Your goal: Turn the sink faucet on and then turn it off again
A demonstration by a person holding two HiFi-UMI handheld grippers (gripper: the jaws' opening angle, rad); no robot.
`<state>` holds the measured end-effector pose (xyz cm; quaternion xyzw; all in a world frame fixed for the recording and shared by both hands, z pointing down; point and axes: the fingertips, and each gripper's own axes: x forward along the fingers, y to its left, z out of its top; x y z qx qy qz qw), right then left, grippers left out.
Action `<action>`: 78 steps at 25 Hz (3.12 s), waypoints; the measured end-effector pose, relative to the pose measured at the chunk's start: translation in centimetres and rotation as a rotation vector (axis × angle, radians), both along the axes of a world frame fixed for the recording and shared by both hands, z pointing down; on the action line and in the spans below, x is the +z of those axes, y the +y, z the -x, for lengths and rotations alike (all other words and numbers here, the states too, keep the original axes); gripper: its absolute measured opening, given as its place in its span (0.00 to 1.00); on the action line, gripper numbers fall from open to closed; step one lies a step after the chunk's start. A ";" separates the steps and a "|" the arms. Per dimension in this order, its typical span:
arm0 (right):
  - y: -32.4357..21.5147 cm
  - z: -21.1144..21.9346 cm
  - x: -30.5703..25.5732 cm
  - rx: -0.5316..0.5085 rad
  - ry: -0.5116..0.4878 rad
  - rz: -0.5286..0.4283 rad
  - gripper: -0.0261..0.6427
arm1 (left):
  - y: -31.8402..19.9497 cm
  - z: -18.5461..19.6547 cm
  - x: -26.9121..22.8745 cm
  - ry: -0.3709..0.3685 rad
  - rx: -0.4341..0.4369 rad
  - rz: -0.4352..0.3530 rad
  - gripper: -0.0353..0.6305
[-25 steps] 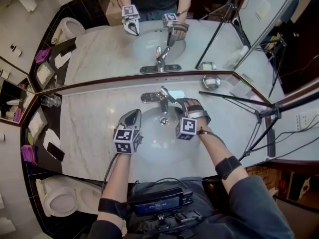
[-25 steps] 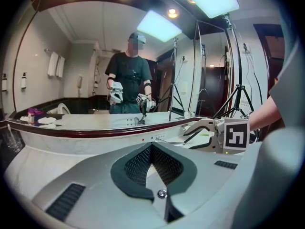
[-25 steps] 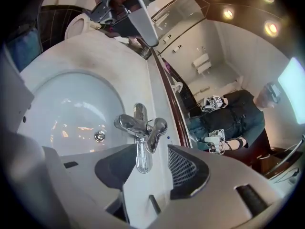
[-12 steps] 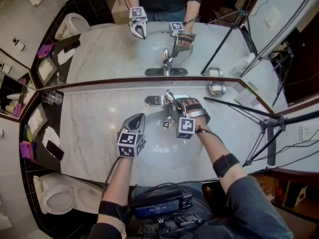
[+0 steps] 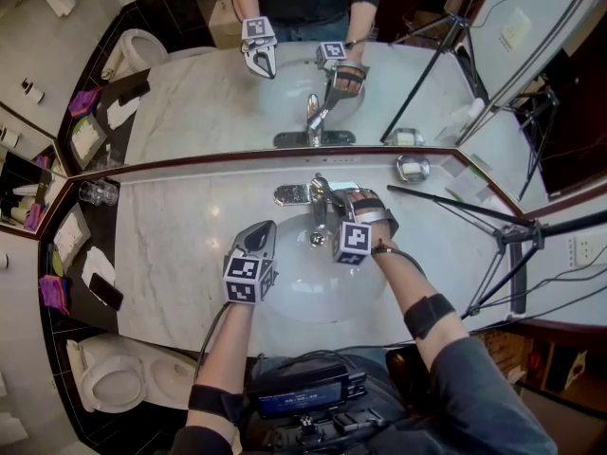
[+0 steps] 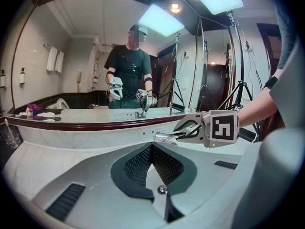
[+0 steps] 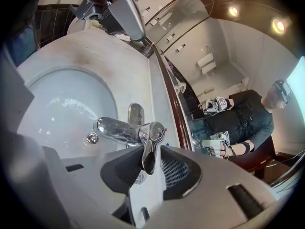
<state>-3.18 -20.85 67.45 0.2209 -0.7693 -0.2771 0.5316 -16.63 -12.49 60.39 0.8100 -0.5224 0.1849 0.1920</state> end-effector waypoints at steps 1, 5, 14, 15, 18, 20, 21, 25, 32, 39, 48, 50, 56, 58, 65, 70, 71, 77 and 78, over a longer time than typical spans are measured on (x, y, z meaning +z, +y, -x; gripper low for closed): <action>-0.1 0.1 -0.1 0.002 -0.007 0.001 0.23 | 0.0 0.0 0.1 0.000 0.000 0.003 0.06; -0.5 0.5 -0.7 -0.011 -0.011 0.000 0.23 | 0.0 -0.1 0.5 0.002 -0.001 0.007 0.06; -1.7 1.4 -1.9 0.030 -0.078 0.033 0.22 | -0.3 -0.2 0.7 0.006 -0.002 0.013 0.05; -1.7 1.5 -2.0 0.031 -0.082 0.038 0.22 | -0.3 -0.1 0.8 0.008 -0.003 0.015 0.05; -2.0 1.7 -2.3 0.027 -0.083 0.038 0.22 | -0.2 -0.2 0.8 0.010 -0.003 0.016 0.05; -2.2 1.8 -2.3 0.034 -0.089 0.043 0.23 | -0.2 -0.2 0.8 0.009 -0.004 0.017 0.05; -2.3 1.9 -2.3 0.039 -0.094 0.047 0.22 | -0.2 -0.2 0.8 0.009 -0.004 0.016 0.05; -2.4 1.9 -2.1 0.062 -0.114 0.074 0.22 | -0.2 -0.1 0.7 0.010 -0.007 0.015 0.05; -2.3 1.3 -1.4 0.095 -0.079 0.108 0.23 | 0.0 0.0 0.5 0.002 -0.014 0.011 0.05; -1.7 0.7 -1.7 0.095 -0.042 0.071 0.24 | 0.2 0.2 0.3 0.000 -0.022 0.007 0.05; 0.1 -1.2 -4.5 0.169 -0.161 0.097 0.23 | -0.4 1.0 -0.8 0.012 -0.037 -0.013 0.05; 0.2 -1.8 -5.3 0.206 -0.208 0.096 0.16 | -0.5 1.1 -1.0 0.015 -0.039 -0.015 0.05; 0.7 -3.7 -7.7 0.346 -0.403 0.127 0.07 | -0.4 1.0 -1.4 0.017 -0.037 -0.021 0.05; 1.2 -4.2 -8.3 0.417 -0.524 0.176 0.07 | -0.3 0.8 -1.5 0.018 -0.036 -0.026 0.05; 3.4 -6.9 -8.8 0.663 -0.888 0.346 0.07 | 0.0 0.7 -2.0 0.015 -0.042 -0.051 0.05; 4.6 -8.5 -7.3 0.717 -0.965 0.382 0.07 | 0.2 0.8 -2.4 0.041 -0.064 -0.062 0.05; 4.9 -8.6 -7.3 0.721 -0.971 0.384 0.07 | 0.2 0.8 -2.5 0.042 -0.063 -0.063 0.05; 5.7 -8.9 -7.0 0.736 -0.981 0.397 0.07 | 0.5 0.9 -2.4 0.041 -0.073 -0.062 0.05; 5.8 -8.9 -6.9 0.735 -0.980 0.401 0.07 | 0.5 1.1 -2.4 0.049 -0.080 -0.059 0.05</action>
